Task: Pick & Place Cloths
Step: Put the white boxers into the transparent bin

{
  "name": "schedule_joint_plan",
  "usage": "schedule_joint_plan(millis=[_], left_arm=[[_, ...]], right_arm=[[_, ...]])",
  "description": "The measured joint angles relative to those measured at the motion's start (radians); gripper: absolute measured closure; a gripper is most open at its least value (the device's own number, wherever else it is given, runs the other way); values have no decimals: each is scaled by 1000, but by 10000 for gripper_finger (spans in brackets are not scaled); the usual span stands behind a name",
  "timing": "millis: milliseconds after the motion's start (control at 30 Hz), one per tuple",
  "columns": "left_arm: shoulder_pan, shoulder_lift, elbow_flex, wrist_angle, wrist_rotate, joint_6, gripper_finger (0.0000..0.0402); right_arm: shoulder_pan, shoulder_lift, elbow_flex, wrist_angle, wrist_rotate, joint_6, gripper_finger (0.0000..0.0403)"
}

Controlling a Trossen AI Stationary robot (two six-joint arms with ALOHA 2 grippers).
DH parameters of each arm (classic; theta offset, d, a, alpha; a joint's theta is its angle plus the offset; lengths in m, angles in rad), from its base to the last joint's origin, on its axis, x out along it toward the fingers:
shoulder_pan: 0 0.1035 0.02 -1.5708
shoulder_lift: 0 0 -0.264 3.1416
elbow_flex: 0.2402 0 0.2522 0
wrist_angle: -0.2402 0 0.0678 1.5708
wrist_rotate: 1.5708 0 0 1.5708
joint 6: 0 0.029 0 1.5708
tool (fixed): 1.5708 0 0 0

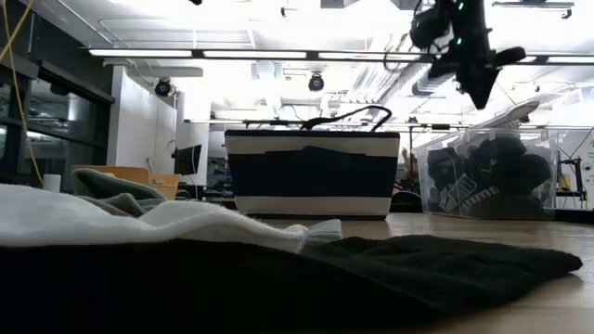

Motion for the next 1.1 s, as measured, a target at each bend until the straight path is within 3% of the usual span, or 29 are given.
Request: schedule_joint_plan(millis=[633,1100], left_arm=[[0,2,1,0,0,-3,26],[0,2,1,0,0,-4,26]], right_arm=[[-153,301,0,-5,-43,-264,400],[-163,383,-1,-5,-117,-344,400]])
